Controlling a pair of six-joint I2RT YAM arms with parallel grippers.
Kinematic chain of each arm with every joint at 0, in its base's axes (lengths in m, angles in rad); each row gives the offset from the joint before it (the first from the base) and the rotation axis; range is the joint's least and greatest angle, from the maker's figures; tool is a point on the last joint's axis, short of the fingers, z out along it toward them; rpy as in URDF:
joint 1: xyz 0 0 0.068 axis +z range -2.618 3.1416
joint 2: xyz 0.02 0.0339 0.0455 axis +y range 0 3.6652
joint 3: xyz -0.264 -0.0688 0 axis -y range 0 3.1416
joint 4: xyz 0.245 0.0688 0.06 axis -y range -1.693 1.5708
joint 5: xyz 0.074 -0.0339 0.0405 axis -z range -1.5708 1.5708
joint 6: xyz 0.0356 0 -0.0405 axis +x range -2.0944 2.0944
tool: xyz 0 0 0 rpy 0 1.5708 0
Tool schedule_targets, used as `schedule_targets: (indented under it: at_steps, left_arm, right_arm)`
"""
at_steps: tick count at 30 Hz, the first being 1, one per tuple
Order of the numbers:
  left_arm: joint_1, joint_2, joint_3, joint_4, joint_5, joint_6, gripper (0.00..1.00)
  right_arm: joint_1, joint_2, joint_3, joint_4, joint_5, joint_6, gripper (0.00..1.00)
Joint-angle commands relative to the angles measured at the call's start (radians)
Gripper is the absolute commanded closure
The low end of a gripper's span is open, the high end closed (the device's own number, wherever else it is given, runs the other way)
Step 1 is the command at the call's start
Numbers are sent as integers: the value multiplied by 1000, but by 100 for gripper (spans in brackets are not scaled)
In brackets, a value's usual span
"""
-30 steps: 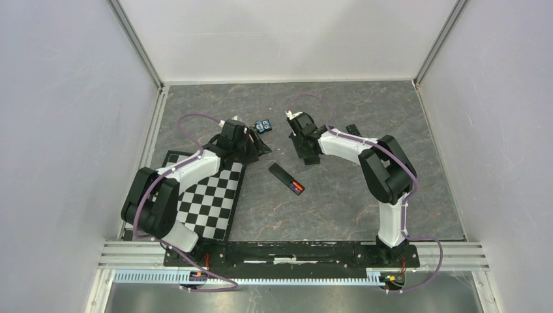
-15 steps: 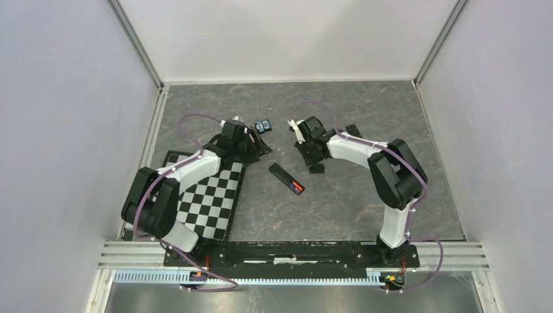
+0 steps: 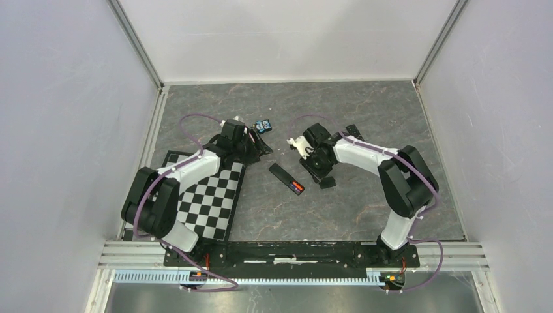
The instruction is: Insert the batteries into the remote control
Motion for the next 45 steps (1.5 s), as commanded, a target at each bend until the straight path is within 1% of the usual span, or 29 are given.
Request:
schedule_targets:
  at_steps: [1, 4, 6, 9, 12, 14, 15, 16, 20, 24, 28, 30, 34, 37, 40, 42, 43, 45]
  left_arm:
    - [7, -11, 13, 26, 3, 43, 32]
    - [8, -16, 11, 26, 1, 43, 32]
    - [8, -18, 8, 26, 3, 42, 32]
    - [8, -28, 2, 26, 7, 39, 32]
    - [8, -44, 3, 17, 6, 39, 32]
    - [9, -58, 10, 2, 1, 44, 31]
    - [10, -63, 14, -4, 0, 50, 29]
    - [10, -62, 19, -12, 2, 58, 28]
    - [11, -44, 37, -40, 33, 76, 27]
    - [10, -48, 34, -54, 38, 82, 27]
    - [11, -51, 54, -80, 46, 104, 26]
    - [11, -51, 60, -84, 52, 110, 26]
    - [10, -35, 82, -103, 62, 135, 26]
    - [11, -27, 90, -110, 71, 142, 26]
    - [10, -19, 90, -106, 78, 140, 26]
    - [11, -15, 91, -105, 75, 139, 26]
    - [11, -14, 93, -108, 74, 138, 26]
    - [11, -11, 95, -110, 75, 139, 26]
  right_arm:
    - [-4, -92, -36, -72, -11, -42, 71]
    - [-4, -118, -66, -66, -54, -50, 71]
    - [-4, -128, -82, -50, -68, -50, 67]
    - [-4, -134, -78, 15, -17, 26, 57]
    - [-4, -154, -66, 102, 46, 140, 51]
    - [-4, -179, -83, 164, 93, 226, 50]
    - [-4, -187, -96, 194, 107, 273, 50]
    - [-4, -188, -111, 211, 156, 314, 53]
    - [-2, -160, -154, 248, 192, 404, 72]
    - [-3, -146, -195, 278, 198, 443, 82]
    - [2, -134, -202, 237, 210, 458, 89]
    - [3, -146, -224, 224, 177, 444, 89]
    - [9, -166, -270, 165, 46, 360, 91]
    - [10, -200, -305, 85, 33, 308, 92]
    - [10, -244, -315, 4, 102, 300, 91]
    - [10, -267, -302, -48, 186, 317, 89]
    - [10, -281, -292, -59, 214, 331, 86]
    - [9, -303, -270, -70, 263, 360, 76]
